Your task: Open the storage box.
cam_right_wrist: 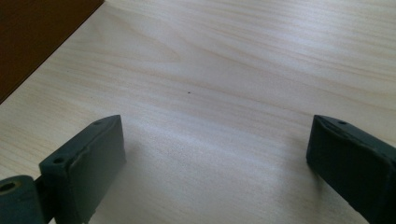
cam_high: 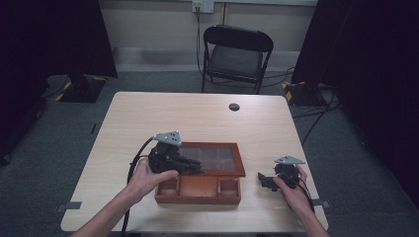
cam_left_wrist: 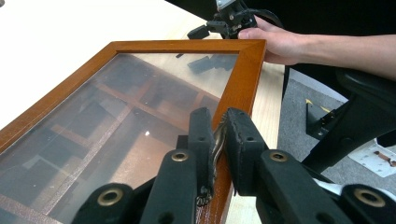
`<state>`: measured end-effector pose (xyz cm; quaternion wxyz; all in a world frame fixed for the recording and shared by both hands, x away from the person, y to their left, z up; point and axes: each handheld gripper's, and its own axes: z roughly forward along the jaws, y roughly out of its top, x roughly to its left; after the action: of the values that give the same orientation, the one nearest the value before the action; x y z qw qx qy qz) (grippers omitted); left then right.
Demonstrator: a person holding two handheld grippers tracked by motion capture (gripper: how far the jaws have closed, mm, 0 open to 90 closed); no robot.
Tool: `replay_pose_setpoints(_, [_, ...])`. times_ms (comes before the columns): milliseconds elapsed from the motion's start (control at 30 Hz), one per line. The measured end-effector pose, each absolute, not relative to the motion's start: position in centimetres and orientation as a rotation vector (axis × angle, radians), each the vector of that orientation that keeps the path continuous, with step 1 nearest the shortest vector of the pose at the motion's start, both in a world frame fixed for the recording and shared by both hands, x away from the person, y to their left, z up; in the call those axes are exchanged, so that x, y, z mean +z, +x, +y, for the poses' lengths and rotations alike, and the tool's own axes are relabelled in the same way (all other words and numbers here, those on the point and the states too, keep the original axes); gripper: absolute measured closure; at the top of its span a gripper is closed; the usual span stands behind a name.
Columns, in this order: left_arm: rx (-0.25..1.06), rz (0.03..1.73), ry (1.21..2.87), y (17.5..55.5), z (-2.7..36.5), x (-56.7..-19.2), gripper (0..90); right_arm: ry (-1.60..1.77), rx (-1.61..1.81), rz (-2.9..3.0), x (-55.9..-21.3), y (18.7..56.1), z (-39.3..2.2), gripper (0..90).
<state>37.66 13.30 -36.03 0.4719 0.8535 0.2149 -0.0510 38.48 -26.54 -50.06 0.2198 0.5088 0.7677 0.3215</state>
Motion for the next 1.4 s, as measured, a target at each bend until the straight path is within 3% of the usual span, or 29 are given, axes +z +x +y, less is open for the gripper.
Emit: replay_pose_setpoints(1400, [-0.127,0.559,2.060,39.5,13.5,-33.8,81.1,1.405,0.887,2.123,-50.1,38.5,-26.5,3.1])
